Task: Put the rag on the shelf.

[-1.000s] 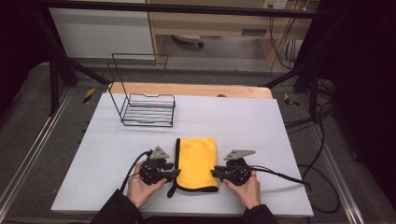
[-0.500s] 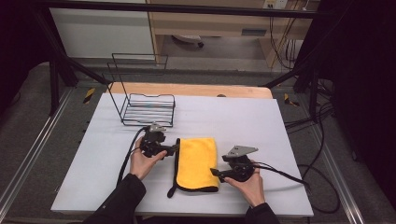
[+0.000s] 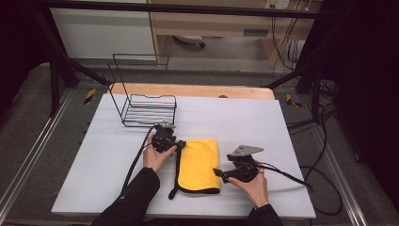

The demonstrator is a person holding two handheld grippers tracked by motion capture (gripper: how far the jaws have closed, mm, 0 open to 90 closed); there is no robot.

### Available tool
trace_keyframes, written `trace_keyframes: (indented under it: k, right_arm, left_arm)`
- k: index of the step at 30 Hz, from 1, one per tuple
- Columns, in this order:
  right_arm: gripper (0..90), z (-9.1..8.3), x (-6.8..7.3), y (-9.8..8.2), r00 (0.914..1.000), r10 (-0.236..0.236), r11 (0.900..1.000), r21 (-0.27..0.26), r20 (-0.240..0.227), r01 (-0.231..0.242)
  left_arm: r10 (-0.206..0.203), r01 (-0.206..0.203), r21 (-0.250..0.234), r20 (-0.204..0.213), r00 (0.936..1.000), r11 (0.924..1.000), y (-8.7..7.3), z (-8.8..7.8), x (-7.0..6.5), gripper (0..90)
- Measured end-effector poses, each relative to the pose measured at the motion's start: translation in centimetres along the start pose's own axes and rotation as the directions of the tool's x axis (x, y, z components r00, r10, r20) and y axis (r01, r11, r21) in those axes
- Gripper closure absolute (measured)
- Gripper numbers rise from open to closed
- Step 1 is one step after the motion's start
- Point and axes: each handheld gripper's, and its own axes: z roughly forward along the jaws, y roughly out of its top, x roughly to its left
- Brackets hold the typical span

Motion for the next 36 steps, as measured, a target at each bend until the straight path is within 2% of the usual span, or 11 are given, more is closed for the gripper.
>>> trace_keyframes:
  k: [7,9,11,16,19,26,29,30,32,34,36]
  right_arm:
    - [17.2,0.2,-0.1,0.1,0.9999,0.014,1.0,-0.001,-0.005,-0.014]
    - [16.8,0.3,-0.1,0.1,0.9999,0.015,1.0,-0.006,-0.007,-0.015]
    - [16.2,0.3,-0.2,0.2,0.9999,0.015,1.0,-0.007,-0.007,-0.015]
    - [14.1,0.3,-0.3,0.3,0.9997,0.023,1.0,-0.004,-0.007,-0.023]
    - [12.2,0.6,-0.7,0.6,0.9994,0.034,0.999,-0.013,0.01,-0.034]
    - [11.4,1.5,-1.5,1.9,0.9981,0.033,0.999,-0.039,0.051,-0.032]
    - [13.2,2.4,-2.0,2.5,0.998,0.035,0.999,-0.04,0.052,-0.033]
    - [14.9,3.1,-2.4,3.1,0.996,0.051,0.998,-0.032,0.073,-0.049]
    - [16.7,3.4,-2.7,3.4,0.9953,0.061,0.998,-0.031,0.075,-0.058]
    - [24.0,4.5,-3.6,4.1,0.9924,0.098,0.995,-0.032,0.074,-0.096]
    - [28.3,4.8,-4.0,4.2,0.9913,0.106,0.994,-0.036,0.078,-0.103]
  left_arm:
    - [0.0,0.0,-0.001,0.007,1.0,1.0,0.0,0.2,-0.2,50.1]
    - [-0.014,0.014,0.004,0.043,0.999,0.9999,-0.1,0.2,-0.3,57.6]
    - [-0.004,0.004,0.002,0.025,0.9997,1.0,-0.1,0.2,-0.5,62.0]
    - [0.004,-0.005,0.006,0.026,0.9996,1.0,-0.1,0.1,-0.8,68.1]
    - [0.021,-0.021,0.006,0.028,0.9994,0.9998,-0.1,0.0,-0.9,74.4]
    - [0.031,-0.031,0.009,0.03,0.9991,0.9995,-0.1,0.1,-0.9,76.1]
    - [0.041,-0.041,0.01,0.035,0.9986,0.9991,-0.1,0.2,-0.9,75.5]
    - [0.044,-0.045,0.009,0.036,0.9984,0.999,-0.1,0.3,-0.9,75.2]
    - [0.052,-0.053,0.01,0.034,0.9981,0.9986,-0.1,0.3,-0.9,75.2]
    - [0.051,-0.051,0.011,0.038,0.998,0.9986,-0.1,0.3,-0.8,75.2]
    - [0.051,-0.051,0.009,0.043,0.9978,0.9987,-0.1,0.3,-0.8,75.1]
